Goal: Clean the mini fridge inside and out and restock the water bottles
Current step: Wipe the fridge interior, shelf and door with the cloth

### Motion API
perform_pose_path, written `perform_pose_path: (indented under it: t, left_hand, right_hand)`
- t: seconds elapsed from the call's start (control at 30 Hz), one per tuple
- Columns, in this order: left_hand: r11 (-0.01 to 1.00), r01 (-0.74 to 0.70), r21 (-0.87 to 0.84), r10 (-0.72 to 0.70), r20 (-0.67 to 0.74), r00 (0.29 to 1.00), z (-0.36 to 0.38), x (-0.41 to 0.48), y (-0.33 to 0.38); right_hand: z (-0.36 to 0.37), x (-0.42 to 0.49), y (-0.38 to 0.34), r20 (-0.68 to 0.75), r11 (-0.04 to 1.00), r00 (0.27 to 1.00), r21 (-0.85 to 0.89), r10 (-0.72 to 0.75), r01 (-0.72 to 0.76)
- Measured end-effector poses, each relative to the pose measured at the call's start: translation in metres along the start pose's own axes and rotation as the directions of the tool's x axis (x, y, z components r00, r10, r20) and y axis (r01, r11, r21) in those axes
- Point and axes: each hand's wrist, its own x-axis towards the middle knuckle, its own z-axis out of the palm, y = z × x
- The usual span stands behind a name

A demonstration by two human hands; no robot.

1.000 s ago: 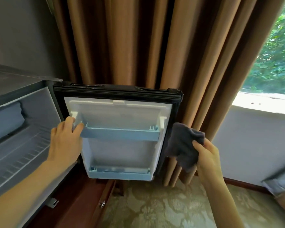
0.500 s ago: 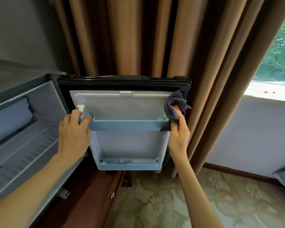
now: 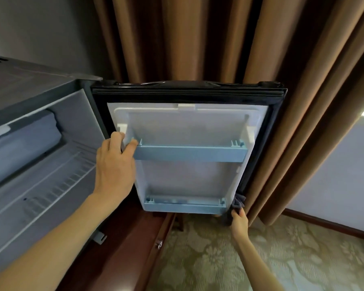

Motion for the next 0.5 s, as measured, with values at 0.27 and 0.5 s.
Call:
perform_pose_path:
  t: [0.27, 0.5]
  left_hand:
    - [0.999, 0.018, 0.033, -0.018, -0.002, 1.0, -0.002, -0.008, 0.001]
    - [0.999, 0.019, 0.045, -0.021, 0.053, 0.998, -0.012, -0.009, -0.001]
  right_hand:
    - [0.06, -0.011, 0.042, 0.286, 0.469, 0.843, 0.728, 0.456, -0.5]
    - [0.177, -0.071, 0.065, 0.561, 0.209, 0.655, 0.657, 0.506, -0.724]
